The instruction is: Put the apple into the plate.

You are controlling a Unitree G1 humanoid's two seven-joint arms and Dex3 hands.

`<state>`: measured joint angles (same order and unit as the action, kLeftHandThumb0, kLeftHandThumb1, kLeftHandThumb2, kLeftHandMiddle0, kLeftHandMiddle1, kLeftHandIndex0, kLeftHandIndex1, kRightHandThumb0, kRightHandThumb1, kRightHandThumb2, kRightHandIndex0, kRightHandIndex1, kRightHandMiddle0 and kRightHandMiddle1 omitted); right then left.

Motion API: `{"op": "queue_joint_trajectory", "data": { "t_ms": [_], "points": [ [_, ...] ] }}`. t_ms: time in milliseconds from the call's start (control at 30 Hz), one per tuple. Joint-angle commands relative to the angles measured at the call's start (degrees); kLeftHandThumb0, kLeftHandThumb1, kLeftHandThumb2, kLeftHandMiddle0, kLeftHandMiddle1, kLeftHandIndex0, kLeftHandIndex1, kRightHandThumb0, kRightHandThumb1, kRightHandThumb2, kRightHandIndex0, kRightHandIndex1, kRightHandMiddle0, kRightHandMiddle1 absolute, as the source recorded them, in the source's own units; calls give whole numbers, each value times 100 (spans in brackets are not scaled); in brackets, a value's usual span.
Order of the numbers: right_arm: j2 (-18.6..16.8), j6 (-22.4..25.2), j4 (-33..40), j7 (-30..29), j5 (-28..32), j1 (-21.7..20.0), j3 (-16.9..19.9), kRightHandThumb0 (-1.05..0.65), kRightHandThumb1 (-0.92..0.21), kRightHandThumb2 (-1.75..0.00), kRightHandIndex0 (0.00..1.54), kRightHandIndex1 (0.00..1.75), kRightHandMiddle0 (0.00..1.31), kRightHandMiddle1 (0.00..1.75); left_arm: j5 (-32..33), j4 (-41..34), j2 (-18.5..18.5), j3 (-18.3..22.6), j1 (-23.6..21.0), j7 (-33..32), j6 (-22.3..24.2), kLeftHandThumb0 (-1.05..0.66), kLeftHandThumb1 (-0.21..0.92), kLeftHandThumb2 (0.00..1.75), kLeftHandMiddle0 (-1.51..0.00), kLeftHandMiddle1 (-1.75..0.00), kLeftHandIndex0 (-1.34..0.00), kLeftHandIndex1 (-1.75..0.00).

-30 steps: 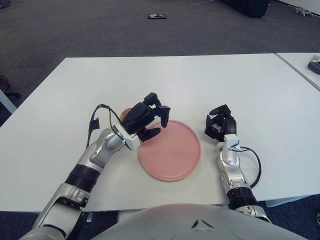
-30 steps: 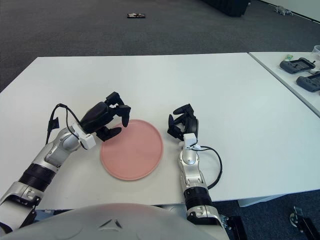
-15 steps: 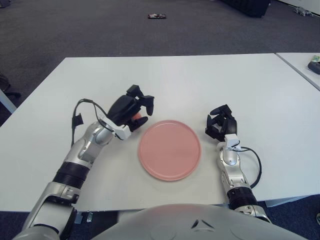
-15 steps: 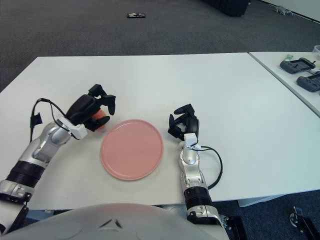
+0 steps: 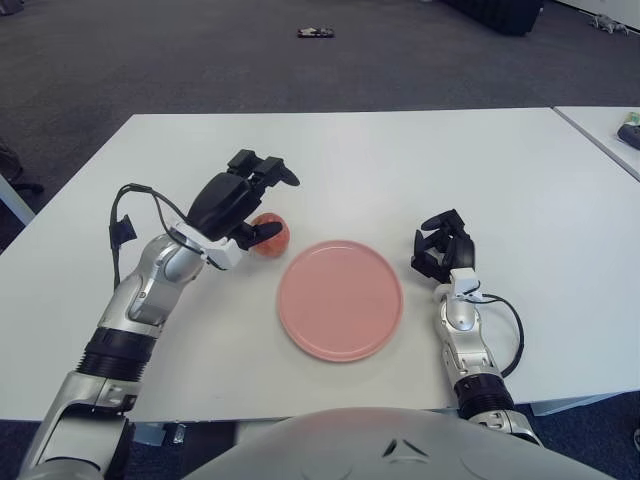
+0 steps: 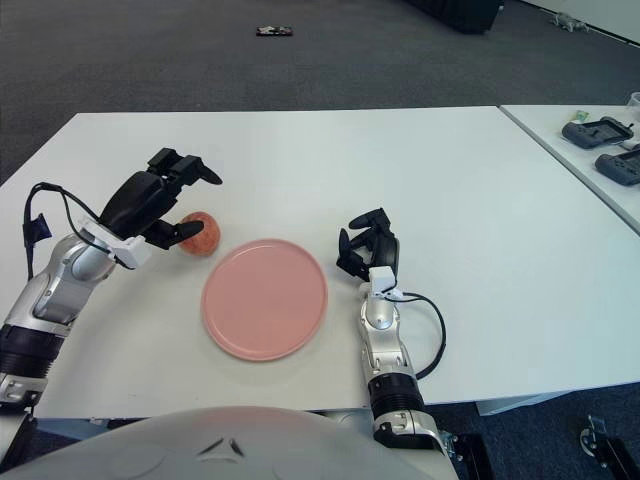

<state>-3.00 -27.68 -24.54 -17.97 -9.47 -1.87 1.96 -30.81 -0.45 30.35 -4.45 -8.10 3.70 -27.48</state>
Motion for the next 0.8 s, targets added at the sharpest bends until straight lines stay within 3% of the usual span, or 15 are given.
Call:
{"op": "queue_joint_trajectory", "data": {
  "t_ms": [0,267,400,667,767],
  "points": [
    [9,21,-71,14,24,28,7,-42,-51,-108,62,167,46,175,4,4,83,133,67,-188,-147,-80,30,102,0,-64,0,-77],
    [17,6,-56,19,5,40,3,-42,-52,-108,61,166,45,175,241,71,159,299,140,-235,-489,-86,34,98,0,-51,0,-66],
    [17,33,-51,24,11,38,6,-42,-52,-107,62,166,45,175,541,-106,286,382,263,103,-410,-90,38,95,0,-40,0,-52],
    [8,106,-33,16,6,36,7,-42,-52,-107,62,167,45,175,943,-490,614,320,353,1109,258,-97,48,89,0,-14,0,-22],
    [10,127,-17,17,3,43,6,-42,-52,-107,62,167,45,175,831,-498,747,204,184,1505,552,-99,51,87,0,-5,0,-9]
  ]
}}
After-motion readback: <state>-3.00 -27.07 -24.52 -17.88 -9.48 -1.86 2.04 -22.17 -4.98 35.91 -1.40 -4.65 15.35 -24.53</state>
